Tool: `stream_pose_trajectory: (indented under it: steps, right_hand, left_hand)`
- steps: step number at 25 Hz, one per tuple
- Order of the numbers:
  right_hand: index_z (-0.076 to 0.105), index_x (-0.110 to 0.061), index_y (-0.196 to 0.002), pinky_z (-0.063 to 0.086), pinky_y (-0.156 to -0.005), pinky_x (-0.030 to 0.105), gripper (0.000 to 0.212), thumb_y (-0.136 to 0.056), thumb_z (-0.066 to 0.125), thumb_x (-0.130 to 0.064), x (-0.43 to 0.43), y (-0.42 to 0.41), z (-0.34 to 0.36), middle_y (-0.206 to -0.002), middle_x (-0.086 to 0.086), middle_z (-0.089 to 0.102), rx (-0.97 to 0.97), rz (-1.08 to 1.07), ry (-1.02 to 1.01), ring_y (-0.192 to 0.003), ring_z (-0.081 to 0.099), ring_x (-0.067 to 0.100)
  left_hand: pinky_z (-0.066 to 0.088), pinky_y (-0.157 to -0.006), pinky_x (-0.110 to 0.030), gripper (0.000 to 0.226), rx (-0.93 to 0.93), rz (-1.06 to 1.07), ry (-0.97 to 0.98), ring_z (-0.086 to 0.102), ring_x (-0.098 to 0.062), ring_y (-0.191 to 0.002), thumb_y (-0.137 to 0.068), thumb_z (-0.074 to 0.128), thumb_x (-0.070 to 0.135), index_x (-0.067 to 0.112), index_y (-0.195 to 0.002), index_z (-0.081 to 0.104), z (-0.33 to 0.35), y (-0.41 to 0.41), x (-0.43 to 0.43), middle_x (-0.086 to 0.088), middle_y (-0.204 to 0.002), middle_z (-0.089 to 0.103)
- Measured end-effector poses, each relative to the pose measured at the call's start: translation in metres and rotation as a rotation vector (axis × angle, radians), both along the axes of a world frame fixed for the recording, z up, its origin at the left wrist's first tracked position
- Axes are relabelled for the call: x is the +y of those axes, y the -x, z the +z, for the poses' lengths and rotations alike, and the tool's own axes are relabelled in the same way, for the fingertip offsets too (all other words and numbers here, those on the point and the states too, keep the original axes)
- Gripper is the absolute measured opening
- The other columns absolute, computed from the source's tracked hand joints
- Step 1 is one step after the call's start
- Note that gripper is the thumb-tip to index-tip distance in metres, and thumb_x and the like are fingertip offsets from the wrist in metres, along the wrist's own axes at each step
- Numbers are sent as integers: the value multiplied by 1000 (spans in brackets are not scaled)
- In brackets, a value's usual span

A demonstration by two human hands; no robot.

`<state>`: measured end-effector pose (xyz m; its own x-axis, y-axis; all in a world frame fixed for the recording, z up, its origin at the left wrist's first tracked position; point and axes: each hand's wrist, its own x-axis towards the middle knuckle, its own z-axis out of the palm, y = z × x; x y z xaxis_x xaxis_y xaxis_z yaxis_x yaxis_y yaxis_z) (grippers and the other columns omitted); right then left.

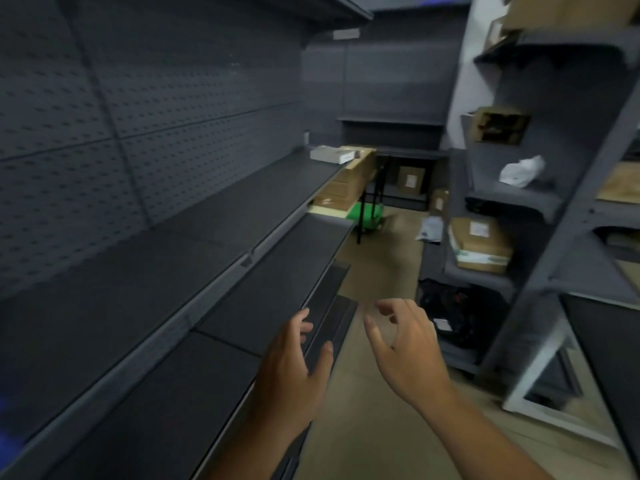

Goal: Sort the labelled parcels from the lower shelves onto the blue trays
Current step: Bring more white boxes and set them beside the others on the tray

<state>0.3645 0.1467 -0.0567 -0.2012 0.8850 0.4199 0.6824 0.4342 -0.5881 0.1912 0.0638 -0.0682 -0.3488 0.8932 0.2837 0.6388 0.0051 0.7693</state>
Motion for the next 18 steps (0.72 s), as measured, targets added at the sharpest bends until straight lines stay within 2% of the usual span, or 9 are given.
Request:
stream_pose_trajectory:
  steps: [5,11,15,18]
  right_hand:
    - [57,-29,-123,32,-95,26,32,-95,60,-46,124,-5,3,-113,-17,52,-81,-104,53,-112,49,7]
    - [57,-30,-123,32,-96,25,33,-94,63,-43,265,-14,1,-115,-16,54,-81,-146,64,-112,50,7]
    - [57,-29,-120,40,-95,30,32,-92,66,-40,384,-20,-15,-109,-17,52,-52,-111,82,-110,53,9]
    - [57,-30,-122,35,-90,27,34,-91,67,-40,477,-25,-24,-108,-17,49,-60,-55,82,-110,52,11]
  left_hand:
    - [41,-91,-19,57,-20,-73,0,49,4,-117,-96,57,48,35,-148,36,-5,13,147,22,-130,51]
    - [46,-99,-29,52,26,-138,-15,52,-3,-121,-97,58,44,32,-145,43,12,2,310,19,-132,53]
    - [45,-93,-25,49,79,-87,-21,51,1,-119,-96,57,47,37,-142,43,4,-1,422,23,-127,50]
    - [41,-86,-22,48,95,12,-1,48,2,-119,-96,56,47,39,-142,42,5,-5,500,23,-129,48]
